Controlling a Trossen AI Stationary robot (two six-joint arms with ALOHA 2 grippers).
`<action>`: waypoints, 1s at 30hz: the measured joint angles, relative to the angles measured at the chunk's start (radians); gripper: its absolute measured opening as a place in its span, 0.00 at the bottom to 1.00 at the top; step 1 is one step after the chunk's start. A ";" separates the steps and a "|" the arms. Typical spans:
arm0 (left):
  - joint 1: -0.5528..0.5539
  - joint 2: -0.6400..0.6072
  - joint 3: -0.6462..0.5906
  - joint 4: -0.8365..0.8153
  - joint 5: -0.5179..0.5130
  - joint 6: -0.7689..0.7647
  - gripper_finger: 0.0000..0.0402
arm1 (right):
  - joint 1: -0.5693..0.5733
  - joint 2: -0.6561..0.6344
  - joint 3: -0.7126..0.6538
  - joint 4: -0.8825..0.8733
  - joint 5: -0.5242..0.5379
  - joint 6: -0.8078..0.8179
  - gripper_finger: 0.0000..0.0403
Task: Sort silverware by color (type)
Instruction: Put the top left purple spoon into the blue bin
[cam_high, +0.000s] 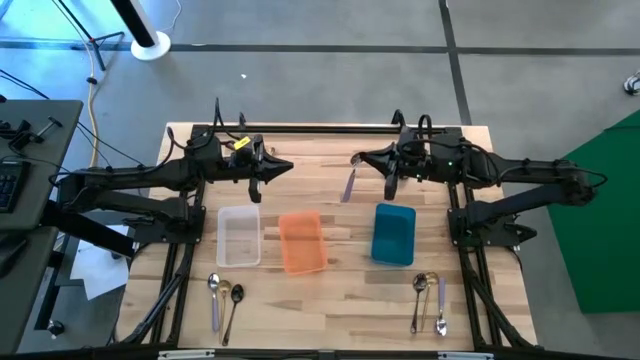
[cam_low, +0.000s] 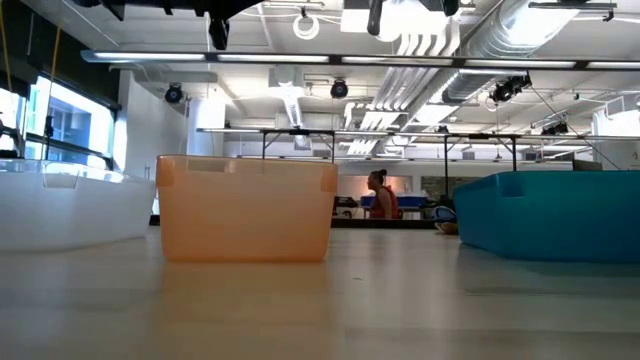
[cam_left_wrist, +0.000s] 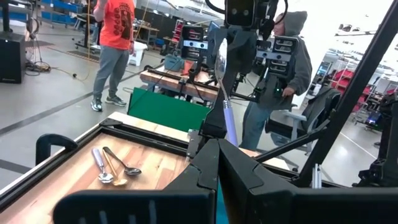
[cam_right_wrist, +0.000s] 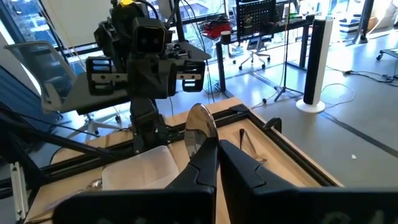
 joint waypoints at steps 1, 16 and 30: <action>0.000 0.000 0.000 0.000 0.000 0.000 0.00 | 0.000 0.000 0.000 0.000 0.000 0.000 0.00; 0.000 0.000 0.000 -0.012 0.000 0.013 0.00 | 0.001 -0.043 0.000 -0.159 0.000 0.084 0.00; 0.000 0.000 0.000 -0.019 0.000 0.018 0.00 | 0.179 -0.164 -0.177 -0.583 0.074 0.594 0.00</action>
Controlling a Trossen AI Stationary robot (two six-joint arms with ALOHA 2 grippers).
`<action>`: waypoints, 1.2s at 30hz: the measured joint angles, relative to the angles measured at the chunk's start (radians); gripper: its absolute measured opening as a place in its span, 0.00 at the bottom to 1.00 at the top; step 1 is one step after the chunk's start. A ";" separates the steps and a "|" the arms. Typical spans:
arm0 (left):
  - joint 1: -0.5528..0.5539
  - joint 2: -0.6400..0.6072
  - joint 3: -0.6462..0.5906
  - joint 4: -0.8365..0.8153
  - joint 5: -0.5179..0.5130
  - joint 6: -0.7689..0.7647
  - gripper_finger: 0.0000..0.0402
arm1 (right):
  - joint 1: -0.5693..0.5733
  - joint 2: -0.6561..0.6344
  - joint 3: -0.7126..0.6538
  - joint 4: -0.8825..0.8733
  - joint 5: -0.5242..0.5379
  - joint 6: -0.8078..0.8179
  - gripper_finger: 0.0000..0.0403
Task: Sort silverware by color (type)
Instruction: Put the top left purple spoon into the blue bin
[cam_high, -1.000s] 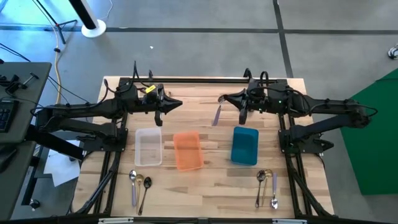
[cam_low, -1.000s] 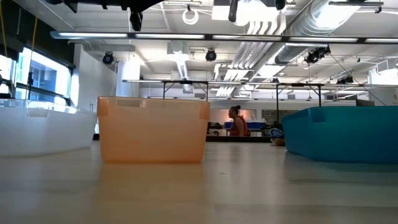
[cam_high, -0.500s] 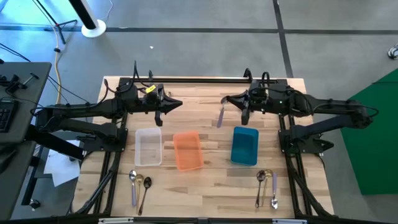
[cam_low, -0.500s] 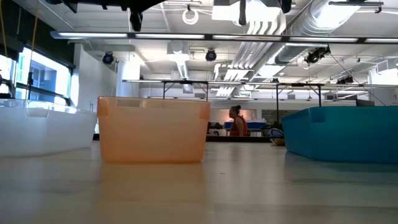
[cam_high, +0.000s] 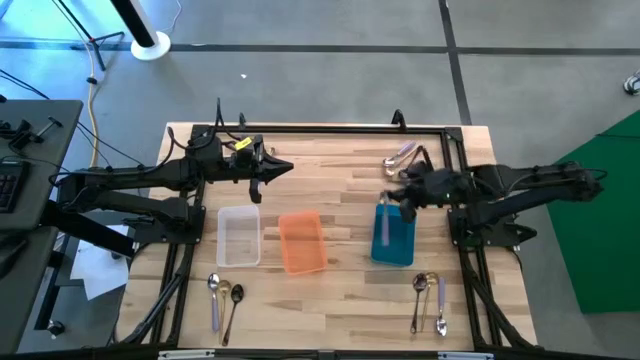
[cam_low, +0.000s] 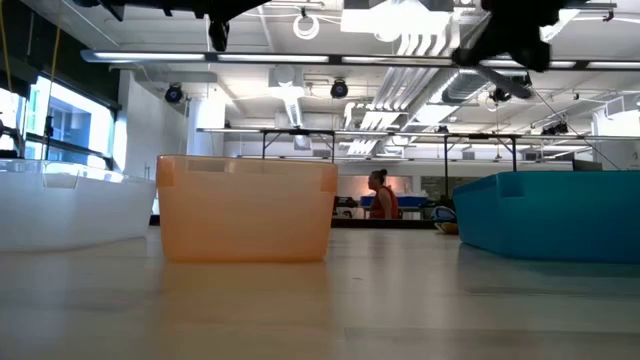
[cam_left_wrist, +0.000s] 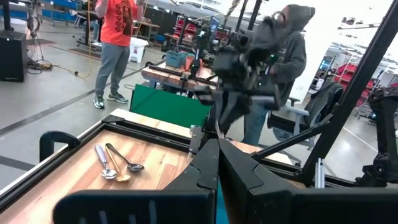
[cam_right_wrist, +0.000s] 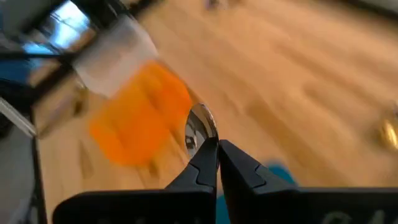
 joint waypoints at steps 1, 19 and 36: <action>0.000 0.000 0.000 0.000 0.000 0.000 0.00 | 0.016 -0.002 -0.006 -0.065 0.018 0.047 0.00; 0.000 0.000 0.000 0.000 -0.042 0.000 0.00 | 0.051 0.052 -0.312 0.016 -0.062 0.394 0.00; 0.000 0.000 0.000 -0.003 -0.055 -0.001 0.00 | 0.009 0.225 -0.310 0.131 -0.123 0.367 0.00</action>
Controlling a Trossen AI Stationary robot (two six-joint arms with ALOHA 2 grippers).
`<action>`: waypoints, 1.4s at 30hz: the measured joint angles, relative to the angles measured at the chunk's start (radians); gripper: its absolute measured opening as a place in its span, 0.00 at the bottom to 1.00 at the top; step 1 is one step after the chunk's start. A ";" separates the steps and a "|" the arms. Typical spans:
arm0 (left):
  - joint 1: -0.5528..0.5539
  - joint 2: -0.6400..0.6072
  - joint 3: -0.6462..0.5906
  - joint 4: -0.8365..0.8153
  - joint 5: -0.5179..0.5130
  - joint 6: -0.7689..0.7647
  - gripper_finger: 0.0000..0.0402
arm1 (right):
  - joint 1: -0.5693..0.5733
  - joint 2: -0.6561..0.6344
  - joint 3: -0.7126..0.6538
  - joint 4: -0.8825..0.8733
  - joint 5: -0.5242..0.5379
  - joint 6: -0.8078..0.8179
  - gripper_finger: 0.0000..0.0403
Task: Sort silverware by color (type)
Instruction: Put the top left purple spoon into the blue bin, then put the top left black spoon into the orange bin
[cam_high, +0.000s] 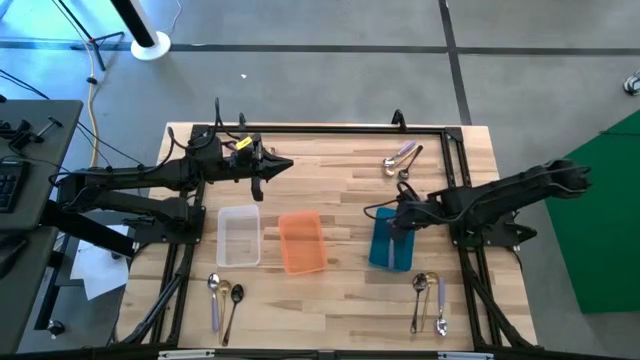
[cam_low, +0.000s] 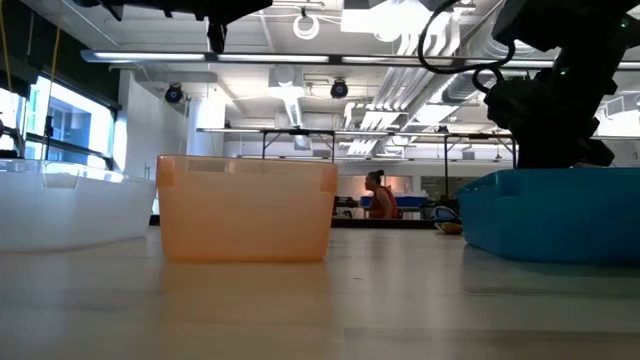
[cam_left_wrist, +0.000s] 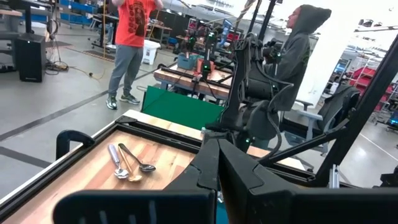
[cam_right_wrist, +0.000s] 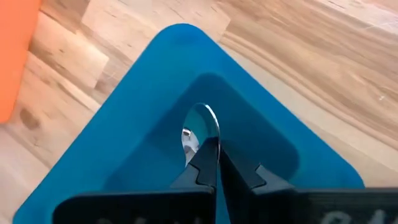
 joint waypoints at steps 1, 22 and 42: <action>0.000 0.000 0.000 0.000 0.000 0.000 0.00 | -0.003 0.002 0.000 0.000 0.000 0.000 0.00; 0.000 0.000 0.000 -0.032 -0.001 0.000 0.00 | -0.011 0.005 0.000 0.000 -0.033 0.008 0.00; 0.000 0.000 0.000 -0.029 -0.001 0.000 0.00 | -0.011 0.041 0.001 -0.101 -0.015 0.158 0.17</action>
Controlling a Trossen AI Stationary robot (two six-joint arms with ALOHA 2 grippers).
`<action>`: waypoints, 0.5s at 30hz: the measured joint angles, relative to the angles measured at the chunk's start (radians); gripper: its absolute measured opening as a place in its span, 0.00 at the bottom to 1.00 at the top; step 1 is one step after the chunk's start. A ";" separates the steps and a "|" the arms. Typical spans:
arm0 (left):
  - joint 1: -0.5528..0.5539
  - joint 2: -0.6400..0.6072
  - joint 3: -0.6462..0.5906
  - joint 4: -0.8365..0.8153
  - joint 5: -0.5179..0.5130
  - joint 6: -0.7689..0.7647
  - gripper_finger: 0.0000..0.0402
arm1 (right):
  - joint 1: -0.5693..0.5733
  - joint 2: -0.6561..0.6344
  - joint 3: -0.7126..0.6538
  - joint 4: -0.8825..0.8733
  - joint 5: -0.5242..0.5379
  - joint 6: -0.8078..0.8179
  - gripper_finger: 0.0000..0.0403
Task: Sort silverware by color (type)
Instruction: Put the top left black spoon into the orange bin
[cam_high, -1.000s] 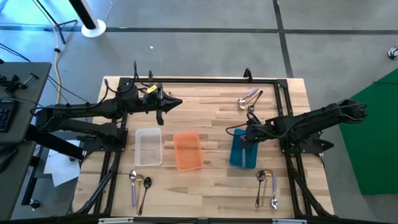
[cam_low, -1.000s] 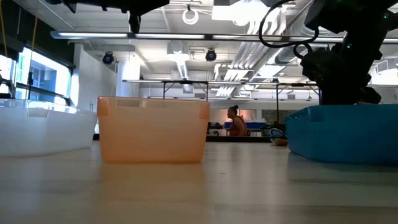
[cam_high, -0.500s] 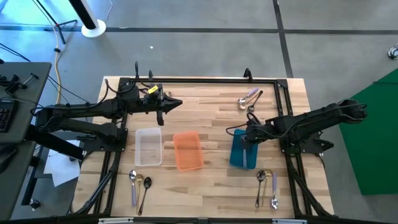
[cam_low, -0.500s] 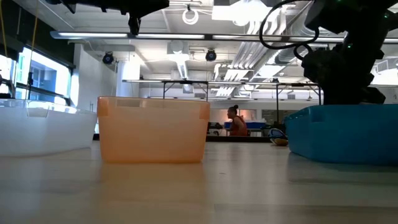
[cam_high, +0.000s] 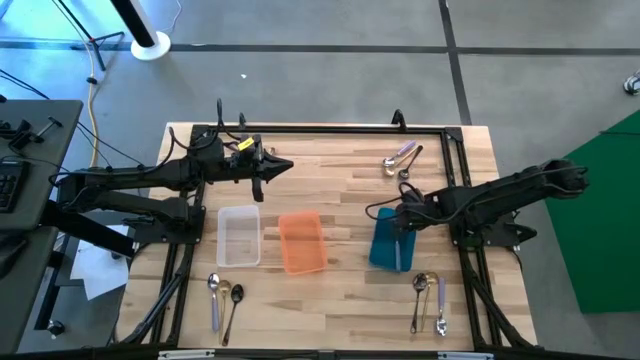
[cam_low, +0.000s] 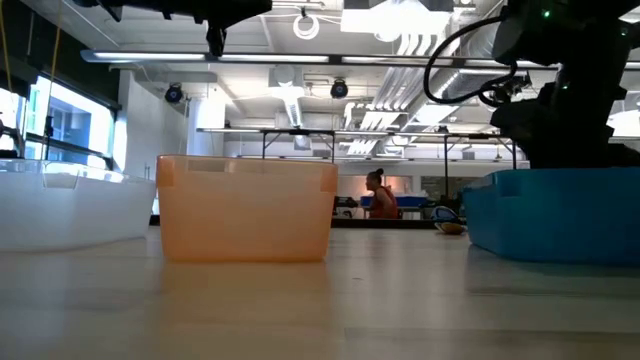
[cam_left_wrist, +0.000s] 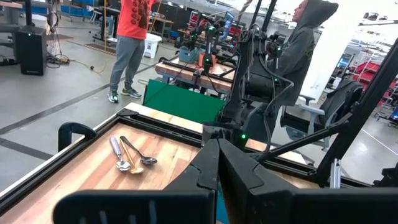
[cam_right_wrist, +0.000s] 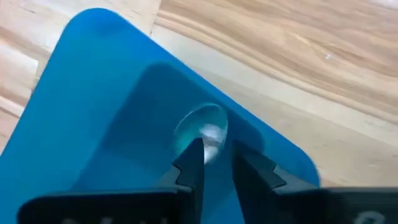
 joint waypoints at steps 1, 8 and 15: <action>0.000 0.000 0.000 0.000 0.000 -0.002 0.00 | 0.000 0.000 0.000 0.005 0.000 -0.001 0.18; 0.000 0.000 0.000 0.002 0.000 -0.002 0.00 | 0.000 -0.041 0.000 0.011 0.010 -0.027 0.21; 0.002 0.000 0.000 0.002 0.000 -0.001 0.00 | 0.000 -0.183 0.023 0.007 0.011 -0.081 0.21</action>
